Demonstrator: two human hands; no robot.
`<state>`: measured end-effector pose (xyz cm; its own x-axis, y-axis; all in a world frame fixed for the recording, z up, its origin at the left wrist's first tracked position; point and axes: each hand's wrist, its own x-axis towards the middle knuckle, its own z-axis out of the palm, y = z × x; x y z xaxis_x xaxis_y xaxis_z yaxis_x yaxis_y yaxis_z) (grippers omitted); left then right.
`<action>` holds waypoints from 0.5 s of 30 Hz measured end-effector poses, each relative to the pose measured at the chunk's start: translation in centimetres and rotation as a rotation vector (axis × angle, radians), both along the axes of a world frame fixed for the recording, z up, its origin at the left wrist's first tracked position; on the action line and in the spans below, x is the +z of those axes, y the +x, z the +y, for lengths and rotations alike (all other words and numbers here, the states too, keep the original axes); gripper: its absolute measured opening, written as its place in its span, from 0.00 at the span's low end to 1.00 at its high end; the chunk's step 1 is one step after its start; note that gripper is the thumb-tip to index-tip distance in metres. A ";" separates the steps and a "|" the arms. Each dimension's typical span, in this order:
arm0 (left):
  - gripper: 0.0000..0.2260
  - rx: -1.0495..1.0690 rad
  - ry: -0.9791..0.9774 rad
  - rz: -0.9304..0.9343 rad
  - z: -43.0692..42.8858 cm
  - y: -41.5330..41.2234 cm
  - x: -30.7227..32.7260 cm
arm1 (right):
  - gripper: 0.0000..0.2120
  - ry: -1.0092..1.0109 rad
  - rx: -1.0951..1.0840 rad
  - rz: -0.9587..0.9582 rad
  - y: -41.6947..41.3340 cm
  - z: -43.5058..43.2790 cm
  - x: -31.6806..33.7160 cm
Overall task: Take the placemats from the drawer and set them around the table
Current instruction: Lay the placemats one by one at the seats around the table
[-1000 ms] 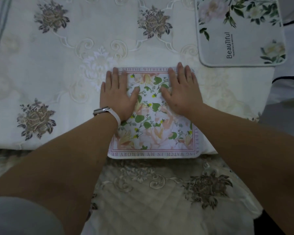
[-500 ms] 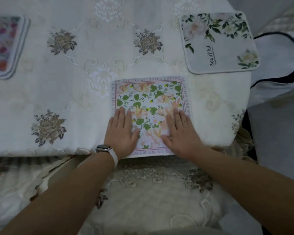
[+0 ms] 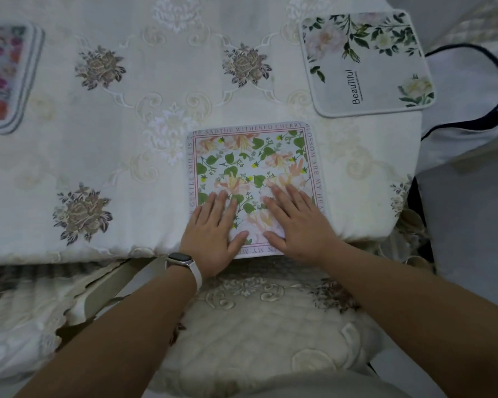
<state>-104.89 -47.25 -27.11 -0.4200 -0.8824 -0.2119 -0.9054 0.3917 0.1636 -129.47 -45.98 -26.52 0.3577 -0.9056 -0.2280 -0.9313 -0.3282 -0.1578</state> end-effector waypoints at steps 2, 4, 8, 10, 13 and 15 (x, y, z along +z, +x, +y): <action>0.32 0.029 -0.012 -0.003 0.0 1.0 -0.1 | 0.36 0.003 -0.023 0.009 -0.9 -0.1 0.0; 0.33 0.049 -0.018 -0.007 0.2 1.8 -0.2 | 0.36 0.000 -0.042 0.025 -1.9 -0.2 -0.1; 0.35 0.100 0.018 -0.015 0.3 2.4 0.4 | 0.37 0.005 -0.083 0.035 -3.4 -0.6 -0.1; 0.36 0.121 0.067 -0.039 0.3 2.2 1.0 | 0.38 0.023 -0.101 0.023 -4.3 -0.7 0.0; 0.37 0.152 0.124 -0.093 0.0 1.5 2.2 | 0.38 0.067 -0.076 0.023 -5.4 -0.8 0.5; 0.35 0.147 0.140 -0.111 -0.8 0.6 3.7 | 0.38 0.116 -0.045 0.031 -5.6 -1.3 1.1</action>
<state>-104.31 -48.10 -23.46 -0.2566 -0.8911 -0.3744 -0.9665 0.2348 0.1036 -135.06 -47.28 -25.38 0.3081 -0.8874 -0.3428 -0.9499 -0.2668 -0.1630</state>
